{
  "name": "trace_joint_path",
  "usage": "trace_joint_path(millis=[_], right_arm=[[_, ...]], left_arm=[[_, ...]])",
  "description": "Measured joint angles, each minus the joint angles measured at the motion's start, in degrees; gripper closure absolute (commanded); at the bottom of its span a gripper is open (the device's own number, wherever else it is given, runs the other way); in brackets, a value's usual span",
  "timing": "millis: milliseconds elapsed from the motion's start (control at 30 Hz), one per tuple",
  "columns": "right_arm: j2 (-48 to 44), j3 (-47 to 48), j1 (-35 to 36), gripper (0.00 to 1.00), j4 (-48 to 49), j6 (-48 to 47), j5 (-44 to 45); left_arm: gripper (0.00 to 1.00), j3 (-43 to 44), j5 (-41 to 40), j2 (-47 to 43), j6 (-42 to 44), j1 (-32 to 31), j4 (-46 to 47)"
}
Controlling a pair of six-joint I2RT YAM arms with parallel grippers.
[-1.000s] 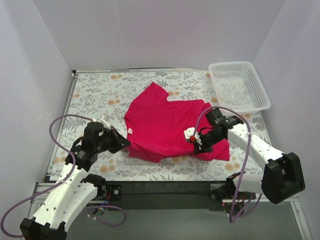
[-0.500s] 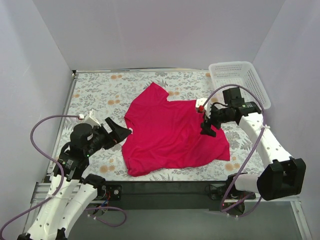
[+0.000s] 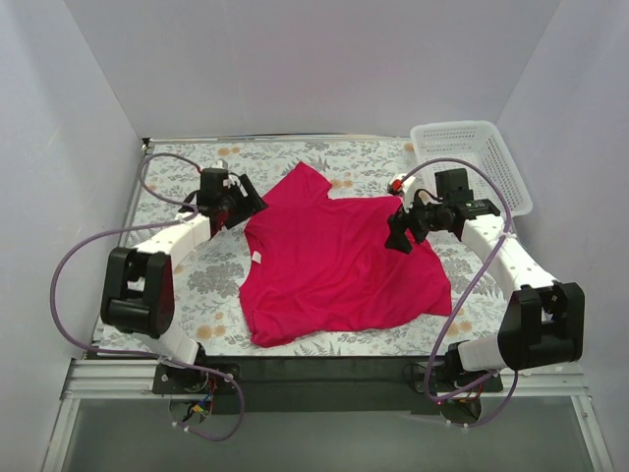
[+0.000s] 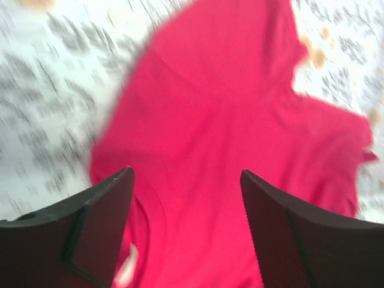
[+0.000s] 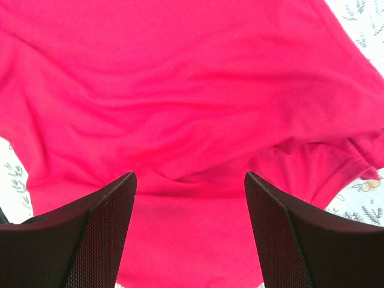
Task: Fold and stack the t-shirts
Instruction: Flatten the tshirt out
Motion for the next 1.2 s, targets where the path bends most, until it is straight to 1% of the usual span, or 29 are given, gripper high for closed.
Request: trace_joint_path(millis=[100, 200, 333, 433, 467, 533, 567, 600, 633, 700, 800, 900, 967, 1033, 1133, 1200], right_arm=[[0.02, 0.0, -0.17, 0.33, 1.77, 1.64, -0.17], [0.59, 0.07, -0.85, 0.34, 3.1, 2.86, -0.44], [1.57, 0.35, -1.99, 0.33, 3.74, 3.8, -0.76], [1.86, 0.35, -2.69, 0.33, 3.85, 4.26, -1.27], [1.88, 0.35, -2.91, 0.33, 3.89, 4.35, -1.46], [1.88, 0.35, -3.19, 0.33, 4.15, 4.68, -1.7], [1.88, 0.35, -3.43, 0.33, 4.31, 4.74, -1.79], [1.88, 0.35, -3.5, 0.33, 4.42, 4.83, -1.86], [1.88, 0.35, -3.56, 0.33, 4.61, 4.9, -1.95], [1.9, 0.35, -3.67, 0.33, 4.79, 4.92, -2.01], [2.58, 0.44, -3.76, 0.34, 4.96, 4.9, -2.01], [4.87, 1.4, -3.78, 0.34, 4.92, 4.94, -1.95], [6.73, 2.51, -3.78, 0.34, 4.92, 5.07, -1.92], [8.94, 4.22, -3.41, 0.34, 4.85, 5.31, -1.49], [12.26, 7.67, -2.45, 0.35, 4.85, 6.25, 0.09], [14.86, 10.69, -1.22, 0.35, 5.09, 6.97, 1.55]], left_arm=[[0.4, 7.78, 0.22, 9.25, 3.32, 2.08, 0.98], [0.41, 13.55, 1.16, 16.13, 6.12, 2.91, 1.33], [0.42, 17.84, 2.82, 23.1, 8.98, 2.95, 0.17], [0.48, 19.69, 4.24, 26.73, 10.25, 2.95, -0.66], [0.52, 20.63, 4.83, 27.15, 10.64, 2.95, -0.98], [0.7, 22.05, 5.29, 28.13, 11.47, 2.95, -1.31], [0.78, 22.47, 5.35, 28.55, 11.74, 2.95, -1.77], [0.89, 22.58, 5.33, 28.89, 12.02, 2.95, -1.92], [0.95, 22.58, 5.25, 29.29, 12.2, 2.95, -2.21], [1.0, 22.58, 5.07, 29.66, 12.44, 3.04, -2.45], [1.0, 22.34, 4.55, 29.53, 12.44, 3.61, -2.49], [1.0, 20.5, 4.26, 28.22, 11.87, 5.64, -2.27], [1.0, 18.34, 4.26, 26.51, 11.28, 8.55, -2.51], [1.0, 16.7, 4.22, 25.27, 10.62, 12.83, -3.02], [1.0, 15.63, 3.93, 24.35, 9.57, 18.6, -3.21], [1.0, 15.39, 3.58, 24.09, 9.2, 20.98, -3.37]])
